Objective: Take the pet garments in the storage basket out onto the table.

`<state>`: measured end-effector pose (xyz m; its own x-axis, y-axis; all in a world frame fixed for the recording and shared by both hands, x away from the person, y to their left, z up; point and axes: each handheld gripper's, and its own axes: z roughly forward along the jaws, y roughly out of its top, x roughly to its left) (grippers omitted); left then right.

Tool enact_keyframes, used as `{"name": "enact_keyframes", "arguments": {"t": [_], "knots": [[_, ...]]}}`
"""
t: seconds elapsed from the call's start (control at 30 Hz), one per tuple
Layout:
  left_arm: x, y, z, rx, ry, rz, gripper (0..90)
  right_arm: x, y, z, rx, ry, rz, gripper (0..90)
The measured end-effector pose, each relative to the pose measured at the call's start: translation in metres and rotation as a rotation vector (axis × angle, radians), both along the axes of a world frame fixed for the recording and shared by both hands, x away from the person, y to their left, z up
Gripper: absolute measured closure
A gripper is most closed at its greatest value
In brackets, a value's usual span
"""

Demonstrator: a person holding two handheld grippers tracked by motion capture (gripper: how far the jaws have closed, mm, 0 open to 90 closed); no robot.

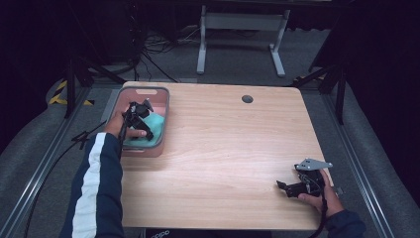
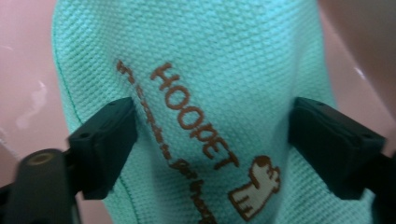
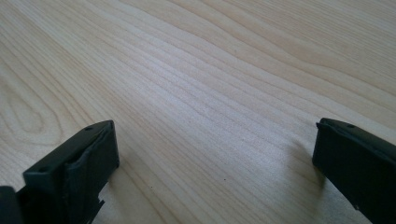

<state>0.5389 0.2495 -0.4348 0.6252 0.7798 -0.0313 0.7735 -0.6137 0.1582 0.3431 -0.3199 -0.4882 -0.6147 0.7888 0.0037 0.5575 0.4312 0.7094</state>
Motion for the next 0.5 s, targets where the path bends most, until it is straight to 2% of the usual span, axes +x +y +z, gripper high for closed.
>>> {"name": "enact_keyframes", "arguments": {"t": [0.07,0.1,0.2,0.23,0.27,0.33,0.43,0.5], "knots": [[0.0003,0.0005,0.0004,0.000,0.007,0.007,22.2,-0.0003,-0.0002,0.0000,0.000,0.000,-0.001,0.7],[-0.0004,0.0023,0.0004,-0.035,0.017,0.015,26.6,-0.0003,-0.0002,0.0000,0.000,0.000,-0.001,0.7],[-0.0006,0.0032,0.0017,-0.035,0.021,0.017,31.7,-0.0004,-0.0003,0.0001,0.000,0.000,-0.001,0.7],[-0.0011,0.0042,0.0030,-0.045,0.022,0.002,39.0,-0.0004,-0.0005,0.0001,0.000,0.001,0.000,0.7],[-0.0011,0.0042,0.0030,-0.045,0.022,0.002,42.6,-0.0004,-0.0005,0.0001,0.000,0.001,0.000,0.7],[-0.0027,0.0038,0.0032,-0.060,0.025,0.012,44.9,-0.0005,-0.0005,0.0001,0.000,0.002,-0.001,0.7],[-0.0037,0.0026,0.0048,-0.065,0.026,-0.016,55.1,-0.0006,-0.0005,0.0001,0.000,0.002,-0.001,0.7],[-0.0049,0.0014,0.0058,-0.063,0.025,-0.009,60.1,-0.0005,-0.0005,0.0001,0.000,0.002,-0.001,0.7]]}}
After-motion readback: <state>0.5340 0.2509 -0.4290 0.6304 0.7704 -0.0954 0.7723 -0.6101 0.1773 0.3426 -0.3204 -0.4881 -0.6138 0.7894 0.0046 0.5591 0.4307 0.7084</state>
